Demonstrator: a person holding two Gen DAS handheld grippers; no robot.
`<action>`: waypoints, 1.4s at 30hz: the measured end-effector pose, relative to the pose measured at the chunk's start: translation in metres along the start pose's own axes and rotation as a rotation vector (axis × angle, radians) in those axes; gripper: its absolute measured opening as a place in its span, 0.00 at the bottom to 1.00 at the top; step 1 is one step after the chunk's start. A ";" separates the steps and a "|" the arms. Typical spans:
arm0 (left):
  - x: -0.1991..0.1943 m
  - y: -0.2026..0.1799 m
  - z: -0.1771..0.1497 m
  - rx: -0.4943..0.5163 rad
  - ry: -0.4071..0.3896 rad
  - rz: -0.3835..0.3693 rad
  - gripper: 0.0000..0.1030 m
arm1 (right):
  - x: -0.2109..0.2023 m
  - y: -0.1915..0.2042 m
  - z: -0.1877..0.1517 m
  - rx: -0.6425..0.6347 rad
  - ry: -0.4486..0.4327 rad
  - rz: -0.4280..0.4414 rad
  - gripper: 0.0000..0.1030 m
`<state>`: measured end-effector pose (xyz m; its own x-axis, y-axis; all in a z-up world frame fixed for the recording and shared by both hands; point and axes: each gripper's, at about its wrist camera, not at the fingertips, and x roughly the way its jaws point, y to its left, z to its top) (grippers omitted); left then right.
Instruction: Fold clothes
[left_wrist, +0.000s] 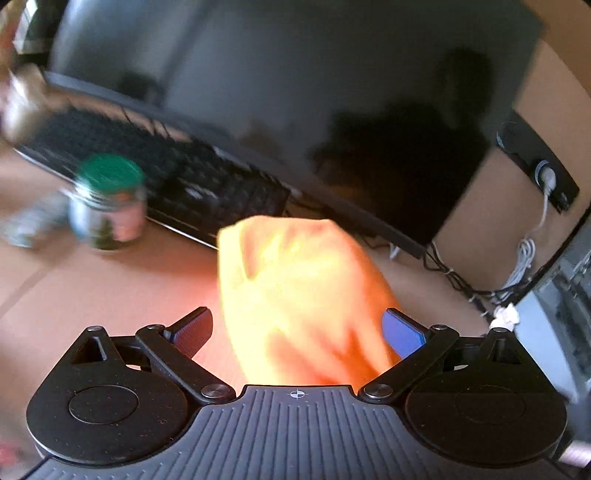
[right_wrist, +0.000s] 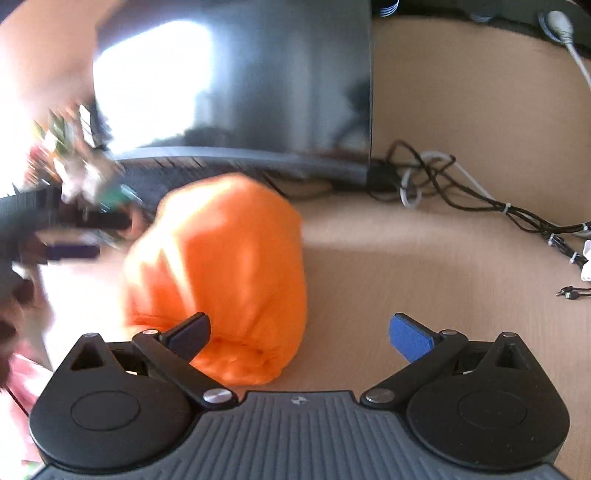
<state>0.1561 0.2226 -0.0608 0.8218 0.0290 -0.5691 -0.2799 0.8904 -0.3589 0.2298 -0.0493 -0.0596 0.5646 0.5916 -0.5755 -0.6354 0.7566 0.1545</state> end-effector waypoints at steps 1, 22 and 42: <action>-0.020 -0.015 -0.009 0.019 -0.022 0.037 1.00 | -0.018 -0.001 -0.001 -0.012 -0.032 0.034 1.00; -0.124 -0.161 -0.124 0.071 -0.237 0.336 1.00 | -0.115 -0.037 -0.036 -0.059 -0.205 0.113 1.00; -0.134 -0.161 -0.129 0.015 -0.181 0.329 1.00 | -0.117 -0.035 -0.038 -0.045 -0.195 0.149 1.00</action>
<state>0.0273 0.0163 -0.0226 0.7640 0.3929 -0.5118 -0.5372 0.8267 -0.1672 0.1663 -0.1558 -0.0279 0.5508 0.7417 -0.3827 -0.7396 0.6463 0.1880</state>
